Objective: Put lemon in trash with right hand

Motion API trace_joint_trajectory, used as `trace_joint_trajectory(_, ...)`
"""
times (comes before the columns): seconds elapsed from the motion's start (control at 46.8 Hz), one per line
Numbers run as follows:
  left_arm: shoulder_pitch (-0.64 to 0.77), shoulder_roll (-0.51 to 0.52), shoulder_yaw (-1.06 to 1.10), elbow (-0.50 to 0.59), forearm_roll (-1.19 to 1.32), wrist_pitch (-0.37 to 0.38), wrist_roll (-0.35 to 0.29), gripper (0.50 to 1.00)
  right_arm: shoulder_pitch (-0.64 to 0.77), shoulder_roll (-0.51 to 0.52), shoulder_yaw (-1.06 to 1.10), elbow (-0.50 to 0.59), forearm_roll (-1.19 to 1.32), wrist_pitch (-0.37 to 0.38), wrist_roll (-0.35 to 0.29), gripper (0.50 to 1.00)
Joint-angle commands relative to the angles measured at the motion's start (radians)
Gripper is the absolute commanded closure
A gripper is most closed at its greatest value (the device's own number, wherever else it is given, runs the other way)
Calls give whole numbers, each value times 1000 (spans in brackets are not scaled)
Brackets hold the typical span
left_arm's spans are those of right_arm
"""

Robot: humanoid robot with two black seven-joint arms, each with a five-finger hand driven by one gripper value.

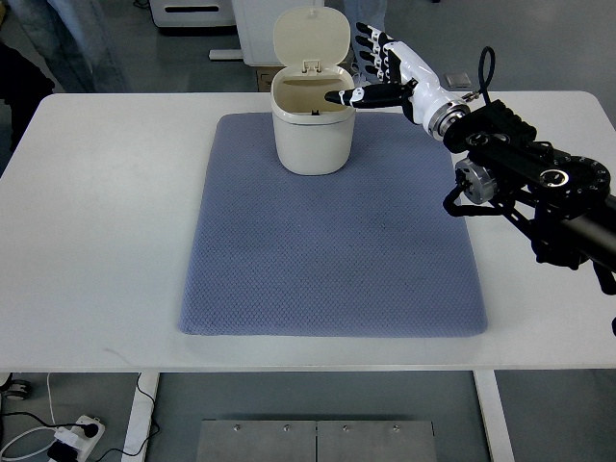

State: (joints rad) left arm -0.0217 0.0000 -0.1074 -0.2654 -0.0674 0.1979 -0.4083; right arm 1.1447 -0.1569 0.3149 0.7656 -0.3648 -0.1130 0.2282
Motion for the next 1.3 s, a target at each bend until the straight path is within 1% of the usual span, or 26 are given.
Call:
trace_joint_trajectory(0.0, 0, 0, 0, 0, 0, 0, 0, 500, -17, -27, 41, 15, 56, 19, -4, 502)
trace_joint_trajectory(0.107, 0, 0, 0, 0, 0, 0, 0, 500, -57, -59, 117, 29, 99, 41, -23, 502)
trace_joint_trajectory(0.235, 0, 0, 0, 0, 0, 0, 0, 500, -137, -73, 263, 47, 101, 58, -42, 502)
trace_joint_trajectory(0.406, 0, 0, 0, 0, 0, -3, 0, 500, -238, -75, 456, 78, 101, 59, -82, 502)
trace_joint_trajectory(0.599, 0, 0, 0, 0, 0, 0, 0, 500, -301, -67, 602, 109, 101, 59, -110, 502)
trace_joint_trajectory(0.748, 0, 0, 0, 0, 0, 0, 0, 500, -350, -64, 694, 141, 92, 59, -154, 502)
trace_joint_trajectory(0.877, 0, 0, 0, 0, 0, 0, 0, 500, -413, -62, 769, 204, 60, 61, -200, 502)
trace_joint_trajectory(0.962, 0, 0, 0, 0, 0, 0, 0, 500, -467, -52, 814, 239, 14, 61, -202, 502)
trace_joint_trajectory(1.133, 0, 0, 0, 0, 0, 0, 0, 500, -563, 8, 881, 277, -65, 59, -194, 502)
trace_joint_trajectory(1.283, 0, 0, 0, 0, 0, -3, 0, 500, -608, 53, 912, 307, -109, 59, -191, 502)
